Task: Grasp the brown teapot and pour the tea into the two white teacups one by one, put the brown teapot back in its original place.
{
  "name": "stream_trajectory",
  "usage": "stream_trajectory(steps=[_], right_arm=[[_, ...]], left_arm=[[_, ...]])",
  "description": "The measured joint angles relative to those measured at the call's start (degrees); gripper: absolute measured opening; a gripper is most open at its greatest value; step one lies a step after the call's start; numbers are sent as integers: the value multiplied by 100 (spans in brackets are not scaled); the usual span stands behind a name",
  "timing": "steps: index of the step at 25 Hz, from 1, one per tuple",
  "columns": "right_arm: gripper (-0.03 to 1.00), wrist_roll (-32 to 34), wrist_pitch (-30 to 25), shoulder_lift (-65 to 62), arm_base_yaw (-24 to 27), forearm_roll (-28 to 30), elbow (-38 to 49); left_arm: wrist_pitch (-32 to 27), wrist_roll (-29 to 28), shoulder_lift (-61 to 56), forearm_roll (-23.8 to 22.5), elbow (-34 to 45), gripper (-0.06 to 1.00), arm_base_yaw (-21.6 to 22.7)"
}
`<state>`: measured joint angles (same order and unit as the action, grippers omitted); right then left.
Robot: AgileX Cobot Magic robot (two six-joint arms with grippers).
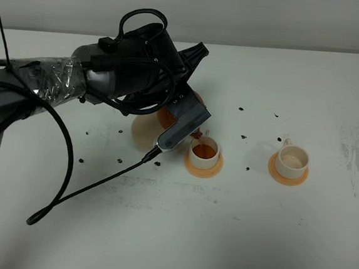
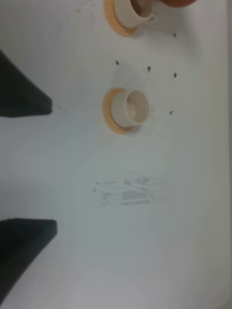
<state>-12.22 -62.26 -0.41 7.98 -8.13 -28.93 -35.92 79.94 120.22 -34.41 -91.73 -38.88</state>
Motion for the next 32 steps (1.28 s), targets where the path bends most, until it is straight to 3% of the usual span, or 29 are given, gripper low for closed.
stream_trajectory(steps=[32], right_arm=[[49,0,0,0,0,0,0]], left_arm=[[230,144,0,-421,0,12,-90]])
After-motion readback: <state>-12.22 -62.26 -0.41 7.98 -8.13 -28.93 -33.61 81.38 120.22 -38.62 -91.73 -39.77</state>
